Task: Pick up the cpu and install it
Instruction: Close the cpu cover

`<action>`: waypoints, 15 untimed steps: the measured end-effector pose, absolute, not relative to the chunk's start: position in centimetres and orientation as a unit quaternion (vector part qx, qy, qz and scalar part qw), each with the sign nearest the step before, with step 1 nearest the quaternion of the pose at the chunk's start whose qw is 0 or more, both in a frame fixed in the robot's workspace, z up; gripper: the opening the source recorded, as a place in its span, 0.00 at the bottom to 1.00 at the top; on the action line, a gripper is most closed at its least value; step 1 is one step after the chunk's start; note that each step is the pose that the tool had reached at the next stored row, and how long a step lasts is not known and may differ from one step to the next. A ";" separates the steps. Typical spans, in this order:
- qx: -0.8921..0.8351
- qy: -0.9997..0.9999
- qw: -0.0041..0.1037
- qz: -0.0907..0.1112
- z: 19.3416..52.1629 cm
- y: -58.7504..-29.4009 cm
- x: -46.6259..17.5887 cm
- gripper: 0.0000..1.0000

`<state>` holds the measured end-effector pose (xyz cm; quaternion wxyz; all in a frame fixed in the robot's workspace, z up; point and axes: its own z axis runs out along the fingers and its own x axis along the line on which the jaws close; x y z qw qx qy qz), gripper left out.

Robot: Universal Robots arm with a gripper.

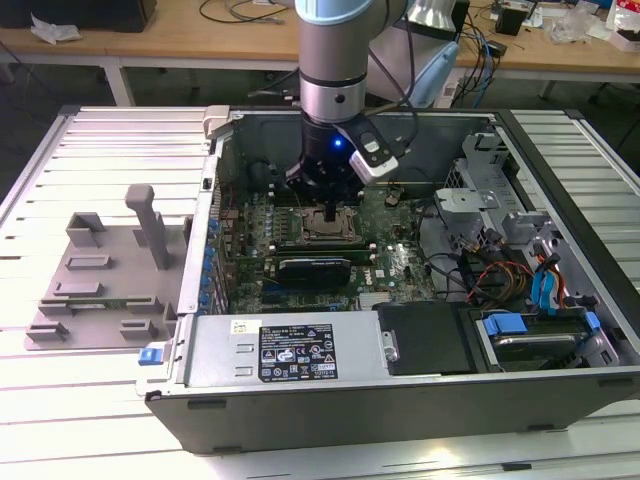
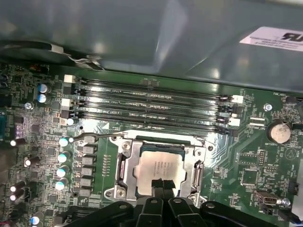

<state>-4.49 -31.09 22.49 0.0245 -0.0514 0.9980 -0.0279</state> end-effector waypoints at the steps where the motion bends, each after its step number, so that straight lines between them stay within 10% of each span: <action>1: -0.051 0.998 0.024 -0.028 22.7 -31.1 -4.5 0.11; 15: -0.048 0.998 0.024 -0.028 23.4 -31.1 -4.5 0.11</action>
